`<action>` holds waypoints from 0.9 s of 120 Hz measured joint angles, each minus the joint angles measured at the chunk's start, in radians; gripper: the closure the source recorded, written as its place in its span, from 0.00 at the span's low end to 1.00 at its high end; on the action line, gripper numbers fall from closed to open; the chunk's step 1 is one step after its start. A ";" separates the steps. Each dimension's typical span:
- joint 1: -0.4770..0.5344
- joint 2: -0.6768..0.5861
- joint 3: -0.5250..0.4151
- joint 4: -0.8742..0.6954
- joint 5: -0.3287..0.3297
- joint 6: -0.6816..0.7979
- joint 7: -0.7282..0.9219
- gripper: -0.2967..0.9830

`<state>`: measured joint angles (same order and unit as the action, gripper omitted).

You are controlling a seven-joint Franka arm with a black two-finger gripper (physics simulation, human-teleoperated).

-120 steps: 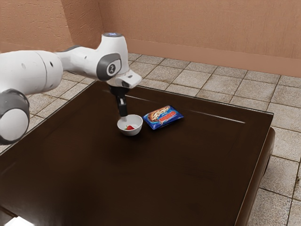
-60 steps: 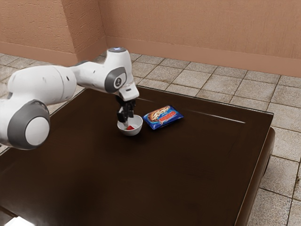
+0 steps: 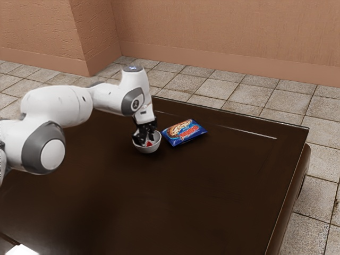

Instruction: Take strawberry from the bowl

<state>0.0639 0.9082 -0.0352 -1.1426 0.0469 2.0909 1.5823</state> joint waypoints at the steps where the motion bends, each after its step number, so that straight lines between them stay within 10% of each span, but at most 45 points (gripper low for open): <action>1: 0.000 0.001 0.000 0.000 0.000 0.001 0.002 0.50; 57: 0.012 -0.094 -0.003 -0.043 -0.008 0.023 0.090 0.69; 85: -0.240 -0.175 0.004 -0.139 -0.021 0.015 0.100 0.72; 108: -0.246 -0.206 0.009 -0.169 -0.030 0.026 0.090 0.46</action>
<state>-0.1820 0.7017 -0.0264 -1.3115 0.0172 2.1167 1.6719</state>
